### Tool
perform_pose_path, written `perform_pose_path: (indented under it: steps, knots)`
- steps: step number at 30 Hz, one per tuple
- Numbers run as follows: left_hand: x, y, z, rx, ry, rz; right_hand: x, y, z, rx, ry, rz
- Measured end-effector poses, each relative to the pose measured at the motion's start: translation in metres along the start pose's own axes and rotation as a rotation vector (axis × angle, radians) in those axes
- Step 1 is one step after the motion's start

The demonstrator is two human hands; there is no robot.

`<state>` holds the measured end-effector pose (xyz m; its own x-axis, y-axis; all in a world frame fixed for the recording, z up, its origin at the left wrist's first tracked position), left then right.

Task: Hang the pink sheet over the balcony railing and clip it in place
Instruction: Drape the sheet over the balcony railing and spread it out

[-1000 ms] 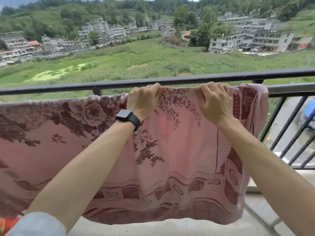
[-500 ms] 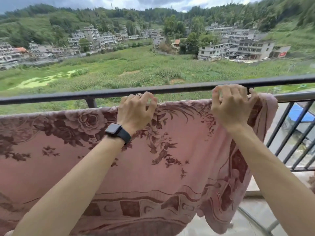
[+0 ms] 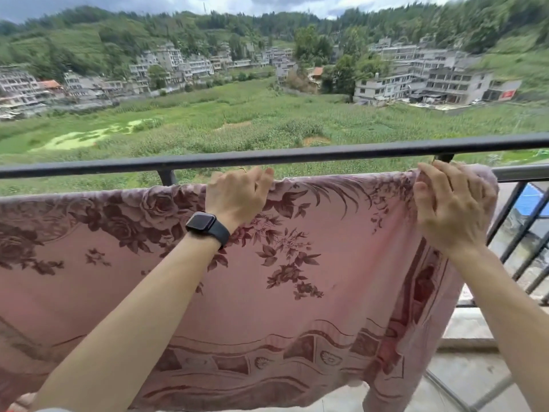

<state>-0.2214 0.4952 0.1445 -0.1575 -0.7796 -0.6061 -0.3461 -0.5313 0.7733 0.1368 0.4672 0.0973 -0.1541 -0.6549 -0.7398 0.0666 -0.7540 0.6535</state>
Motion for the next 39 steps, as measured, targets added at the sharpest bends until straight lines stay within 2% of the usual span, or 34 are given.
perform_pose_path:
  steps: [3,5,8,10,12,14,18,23,27,29,32,37,39]
  knots:
    - [-0.003,-0.023,-0.067,0.058,-0.108,0.003,0.010,-0.002,-0.028,-0.047,-0.087,-0.045]
    - [-0.007,-0.041,-0.110,0.043,-0.171,0.030,0.011,-0.003,-0.047,-0.076,-0.208,-0.065]
    - [-0.016,-0.069,-0.159,0.009,-0.204,0.033,0.012,0.001,-0.071,-0.375,-0.397,-0.044]
    - [-0.022,-0.088,-0.185,-0.031,-0.165,0.025,0.008,0.007,-0.079,-0.542,-0.321,0.040]
    - [-0.027,-0.103,-0.203,-0.064,-0.131,0.006,0.001,0.009,-0.093,-0.528,-0.188,0.076]
    - [-0.027,-0.109,-0.213,-0.048,-0.122,-0.015,-0.017,0.015,-0.115,-0.489,-0.153,0.048]
    - [-0.034,-0.106,-0.237,-0.035,-0.136,-0.024,-0.067,0.029,-0.183,-0.386,-0.294,-0.011]
    - [-0.053,-0.108,-0.290,0.012,-0.129,-0.009,-0.095,0.047,-0.260,-0.156,-0.403,0.049]
    - [-0.060,-0.126,-0.322,0.021,-0.127,0.067,-0.097,0.044,-0.289,-0.178,-0.375,0.110]
    - [-0.057,-0.134,-0.321,-0.003,-0.143,0.039,-0.093,0.046,-0.296,-0.254,-0.365,0.123]
    - [-0.049,-0.143,-0.309,-0.040,-0.178,-0.033,-0.080,0.047,-0.313,-0.422,-0.490,0.146]
    - [-0.053,-0.141,-0.324,-0.022,-0.128,-0.022,-0.051,0.022,-0.329,-0.779,-0.627,0.478]
    - [-0.056,-0.144,-0.343,-0.003,-0.155,0.008,-0.043,0.021,-0.327,-0.829,-0.597,0.490]
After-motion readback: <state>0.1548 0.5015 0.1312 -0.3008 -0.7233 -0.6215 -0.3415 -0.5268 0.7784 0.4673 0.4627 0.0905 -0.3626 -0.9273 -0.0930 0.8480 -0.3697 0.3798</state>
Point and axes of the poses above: each hand's wrist, its own x-axis away from the middle knuckle, its own y-axis out of the back of the hand, z = x × y, the point moved 3 cm from there along -x, towards the middle knuckle, and after that the axes turned 10 degrees about x, right-handed, at the moved point
